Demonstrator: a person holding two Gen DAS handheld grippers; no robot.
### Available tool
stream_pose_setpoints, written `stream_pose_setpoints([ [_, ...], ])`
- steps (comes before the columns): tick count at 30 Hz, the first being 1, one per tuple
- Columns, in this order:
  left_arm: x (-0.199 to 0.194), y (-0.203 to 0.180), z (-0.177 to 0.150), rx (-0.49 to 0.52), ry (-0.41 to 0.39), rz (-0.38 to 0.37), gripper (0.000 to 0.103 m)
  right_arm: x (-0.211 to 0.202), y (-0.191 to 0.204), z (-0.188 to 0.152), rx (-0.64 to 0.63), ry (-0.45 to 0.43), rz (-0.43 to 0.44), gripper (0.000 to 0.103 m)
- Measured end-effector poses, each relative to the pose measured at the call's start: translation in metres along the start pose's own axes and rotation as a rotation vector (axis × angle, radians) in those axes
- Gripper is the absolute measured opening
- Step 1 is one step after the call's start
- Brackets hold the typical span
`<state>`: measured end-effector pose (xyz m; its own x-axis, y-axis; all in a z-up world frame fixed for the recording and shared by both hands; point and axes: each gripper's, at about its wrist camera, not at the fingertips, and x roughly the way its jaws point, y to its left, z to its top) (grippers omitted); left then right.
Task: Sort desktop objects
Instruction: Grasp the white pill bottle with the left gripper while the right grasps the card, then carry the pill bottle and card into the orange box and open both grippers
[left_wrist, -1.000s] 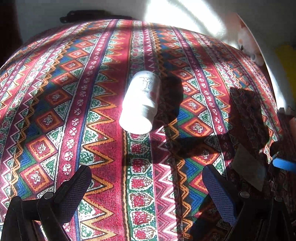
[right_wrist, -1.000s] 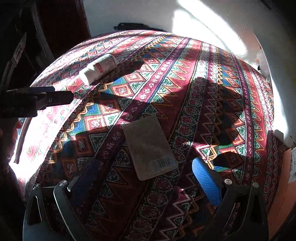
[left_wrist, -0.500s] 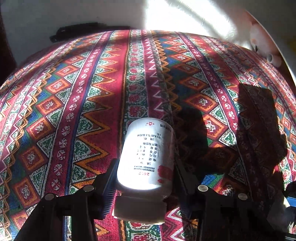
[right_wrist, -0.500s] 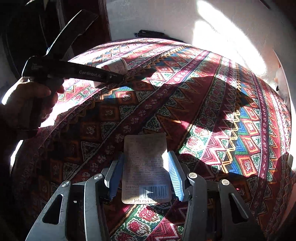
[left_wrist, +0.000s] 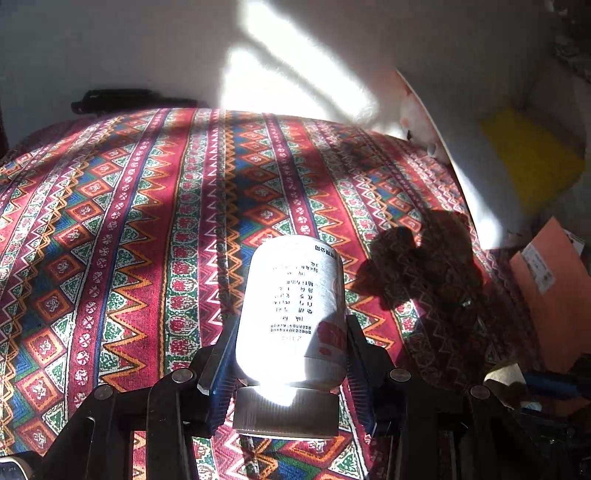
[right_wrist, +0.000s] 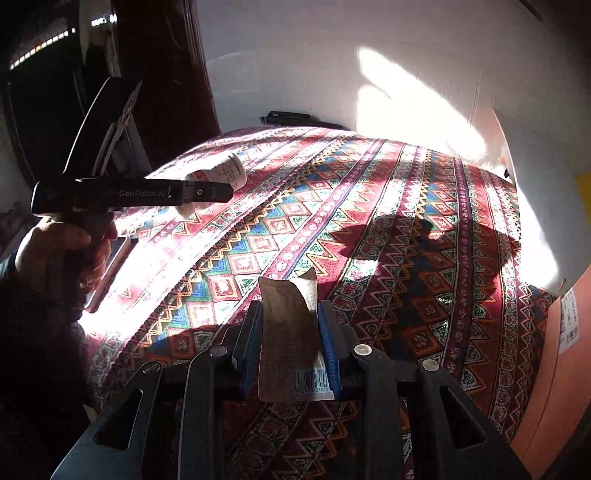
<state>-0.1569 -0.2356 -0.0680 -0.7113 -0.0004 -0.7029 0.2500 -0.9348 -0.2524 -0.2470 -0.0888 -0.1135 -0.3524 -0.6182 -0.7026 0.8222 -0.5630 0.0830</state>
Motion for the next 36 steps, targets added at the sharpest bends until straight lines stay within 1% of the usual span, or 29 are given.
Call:
stream_pose_setpoints([
  [2,-0.020,-0.012,-0.003,0.014,-0.022,-0.027,0.044,-0.023,0.009,0.000,-0.006,-0.032,-0.009,0.032],
  [7,-0.064,-0.056,-0.003,0.093,-0.075,-0.090,0.044,-0.084,0.018,-0.004,0.000,-0.126,-0.043,0.032],
  [11,-0.092,-0.101,-0.003,0.161,-0.104,-0.164,0.044,-0.140,0.012,-0.015,0.031,-0.202,-0.097,0.032],
  [14,-0.106,-0.142,-0.003,0.223,-0.118,-0.226,0.044,-0.183,-0.001,-0.028,0.067,-0.254,-0.159,0.032],
  [17,-0.114,-0.190,-0.003,0.291,-0.126,-0.281,0.044,-0.228,-0.022,-0.043,0.115,-0.305,-0.236,0.032],
  [19,-0.116,-0.222,-0.002,0.327,-0.124,-0.331,0.044,-0.258,-0.037,-0.053,0.145,-0.335,-0.299,0.032],
  [21,-0.115,-0.256,0.002,0.367,-0.119,-0.381,0.044,-0.285,-0.057,-0.067,0.188,-0.358,-0.357,0.032],
  [23,-0.111,-0.293,0.004,0.423,-0.116,-0.408,0.044,-0.309,-0.079,-0.081,0.242,-0.377,-0.401,0.032],
  [25,-0.102,-0.331,0.004,0.469,-0.097,-0.441,0.044,-0.327,-0.103,-0.094,0.297,-0.390,-0.429,0.032],
  [27,-0.088,-0.366,0.001,0.506,-0.062,-0.472,0.044,-0.338,-0.130,-0.106,0.353,-0.396,-0.448,0.032],
  [29,-0.074,-0.398,-0.002,0.540,-0.040,-0.483,0.044,-0.344,-0.155,-0.117,0.400,-0.406,-0.453,0.032],
  [30,-0.067,-0.412,-0.003,0.555,-0.043,-0.478,0.045,-0.345,-0.169,-0.121,0.425,-0.414,-0.453,0.033],
  [31,-0.061,-0.424,-0.004,0.565,-0.053,-0.465,0.045,-0.338,-0.188,-0.126,0.452,-0.422,-0.451,0.043],
  [32,-0.057,-0.434,-0.003,0.566,-0.069,-0.454,0.048,-0.336,-0.200,-0.130,0.474,-0.428,-0.461,0.055],
  [33,-0.053,-0.442,0.000,0.563,-0.083,-0.449,0.065,-0.334,-0.211,-0.135,0.490,-0.432,-0.476,0.062],
  [34,-0.050,-0.448,0.002,0.552,-0.099,-0.448,0.076,-0.333,-0.217,-0.137,0.502,-0.433,-0.501,0.080],
  [35,-0.048,-0.452,0.005,0.534,-0.115,-0.445,0.095,-0.332,-0.220,-0.138,0.507,-0.436,-0.526,0.092],
  [36,-0.047,-0.454,0.009,0.513,-0.133,-0.442,0.102,-0.330,-0.221,-0.140,0.506,-0.438,-0.540,0.094],
])
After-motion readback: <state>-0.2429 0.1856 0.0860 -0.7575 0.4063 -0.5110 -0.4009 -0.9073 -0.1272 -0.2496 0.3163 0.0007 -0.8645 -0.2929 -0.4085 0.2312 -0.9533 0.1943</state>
